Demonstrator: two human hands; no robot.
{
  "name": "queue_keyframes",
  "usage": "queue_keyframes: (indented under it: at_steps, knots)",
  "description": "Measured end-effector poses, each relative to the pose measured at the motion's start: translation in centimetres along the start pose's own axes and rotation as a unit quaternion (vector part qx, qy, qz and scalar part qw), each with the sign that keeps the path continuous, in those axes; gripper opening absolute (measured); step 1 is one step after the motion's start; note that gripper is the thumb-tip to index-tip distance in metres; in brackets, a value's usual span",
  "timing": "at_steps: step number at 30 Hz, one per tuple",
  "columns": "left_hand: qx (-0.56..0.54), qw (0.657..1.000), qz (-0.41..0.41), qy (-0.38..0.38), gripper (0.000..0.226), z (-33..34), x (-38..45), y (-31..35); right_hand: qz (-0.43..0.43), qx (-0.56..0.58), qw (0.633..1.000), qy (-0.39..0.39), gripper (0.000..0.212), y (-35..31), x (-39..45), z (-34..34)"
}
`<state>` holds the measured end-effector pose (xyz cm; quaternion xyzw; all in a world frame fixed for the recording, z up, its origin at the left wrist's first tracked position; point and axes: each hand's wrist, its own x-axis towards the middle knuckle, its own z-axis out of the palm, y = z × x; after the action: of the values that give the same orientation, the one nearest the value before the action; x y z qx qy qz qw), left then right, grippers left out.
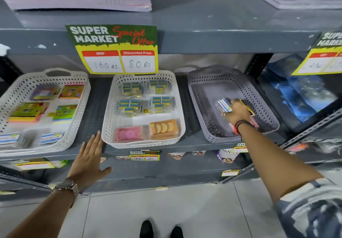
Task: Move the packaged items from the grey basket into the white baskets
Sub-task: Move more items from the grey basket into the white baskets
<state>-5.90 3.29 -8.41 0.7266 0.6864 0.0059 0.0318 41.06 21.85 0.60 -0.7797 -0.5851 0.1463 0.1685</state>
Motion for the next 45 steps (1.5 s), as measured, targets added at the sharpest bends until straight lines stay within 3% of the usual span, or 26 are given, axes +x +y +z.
queue_keyframes:
  at_steps: [6,10,15,19,24,29,39,45]
  knots:
    - [-0.014,0.999,-0.036,-0.002,0.094,-0.3,-1.7,0.3,-0.058,0.07,0.995,0.034,0.042,-6.4,-1.1,-3.1]
    - [-0.03,0.997,-0.072,0.002,0.086,-0.9,-3.3,-0.8,-0.178,0.104,0.978,0.042,0.043,-14.2,-3.3,-2.3]
    - [-0.054,0.995,-0.083,0.021,0.081,-1.4,-4.6,-2.8,-0.259,0.151,0.952,-0.068,0.036,-24.0,-7.2,2.8]
    - [-0.046,0.997,-0.06,0.007,0.092,-1.0,-5.4,-4.0,-0.355,0.191,0.908,-0.116,0.05,-31.1,-11.4,6.7]
    - [-0.043,0.998,-0.047,-0.004,0.098,-0.7,-5.8,-4.9,-0.439,0.121,0.861,-0.228,0.06,-37.6,-16.0,12.5]
    - [-0.066,0.997,-0.037,0.011,0.096,-0.7,-5.9,-5.1,-0.484,0.048,0.819,-0.305,0.057,-40.6,-18.9,16.1]
    - [-0.079,0.996,-0.049,0.007,0.098,-0.8,-6.0,-4.6,-0.491,-0.001,0.786,-0.376,0.075,-41.3,-19.6,18.2]
    - [-0.077,0.995,-0.057,0.03,0.094,-0.6,-6.1,-4.1,-0.461,0.097,0.806,-0.358,0.046,-40.0,-17.9,16.0]
